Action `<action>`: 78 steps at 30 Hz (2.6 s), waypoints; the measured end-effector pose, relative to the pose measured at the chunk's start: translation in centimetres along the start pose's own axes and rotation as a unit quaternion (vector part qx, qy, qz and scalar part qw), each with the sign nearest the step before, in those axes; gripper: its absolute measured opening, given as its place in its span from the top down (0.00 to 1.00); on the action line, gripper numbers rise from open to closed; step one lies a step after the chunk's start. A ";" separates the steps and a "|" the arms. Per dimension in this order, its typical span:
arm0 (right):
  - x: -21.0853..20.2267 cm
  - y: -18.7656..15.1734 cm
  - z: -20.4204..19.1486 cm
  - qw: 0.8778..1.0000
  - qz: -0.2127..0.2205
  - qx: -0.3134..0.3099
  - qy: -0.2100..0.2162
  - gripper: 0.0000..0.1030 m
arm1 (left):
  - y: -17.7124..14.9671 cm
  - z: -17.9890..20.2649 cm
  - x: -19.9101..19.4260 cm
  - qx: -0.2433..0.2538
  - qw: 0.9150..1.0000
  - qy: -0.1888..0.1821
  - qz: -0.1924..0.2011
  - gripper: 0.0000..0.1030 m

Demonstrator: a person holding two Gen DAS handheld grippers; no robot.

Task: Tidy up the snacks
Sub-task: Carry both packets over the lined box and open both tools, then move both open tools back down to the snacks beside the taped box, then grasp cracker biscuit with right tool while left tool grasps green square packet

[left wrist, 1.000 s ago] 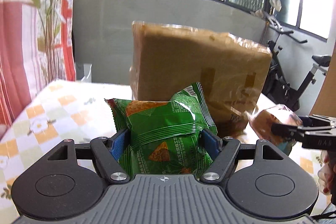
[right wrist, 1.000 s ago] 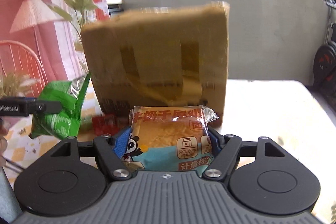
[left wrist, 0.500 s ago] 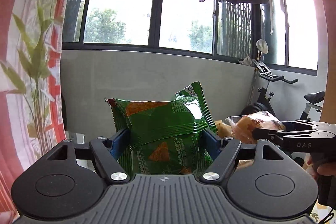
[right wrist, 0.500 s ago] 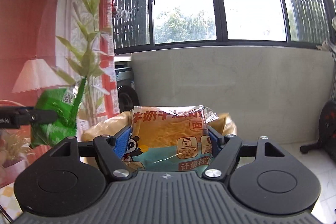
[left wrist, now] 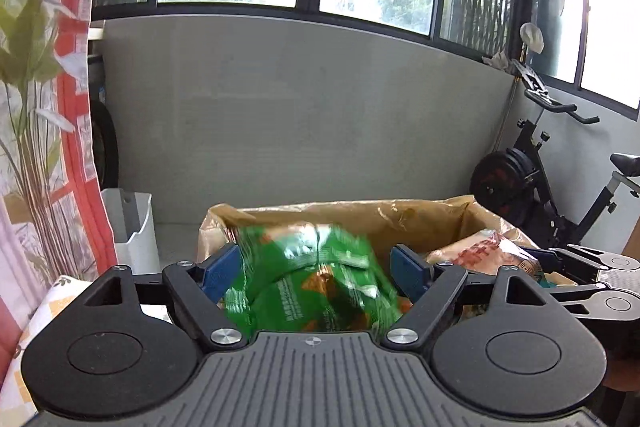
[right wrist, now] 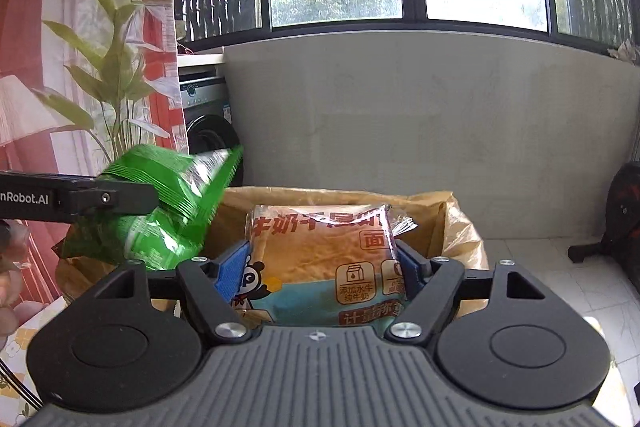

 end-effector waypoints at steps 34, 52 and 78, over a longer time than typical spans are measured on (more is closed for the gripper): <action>-10.7 -11.4 -4.5 1.000 0.009 -0.021 -0.008 0.16 | -12.7 -10.2 -9.0 -0.043 0.998 0.031 -0.035 0.19; -2.8 -18.4 -2.9 0.987 -0.156 0.026 0.008 0.15 | -17.2 -10.7 -5.2 -0.034 0.993 0.046 -0.099 0.19; -5.7 -19.7 -6.8 0.974 -0.205 0.060 0.078 0.10 | -18.8 -10.7 -5.4 -0.034 0.992 0.045 -0.117 0.20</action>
Point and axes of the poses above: each gripper's, at about its wrist camera, not at the fingertips, and x roughly the way its jaws point, z to its right, y to its top, the point moved 4 cm from there along x, roughly the way its jaws point, and after that the axes turned 13 degrees about y, right-handed, at the moved point
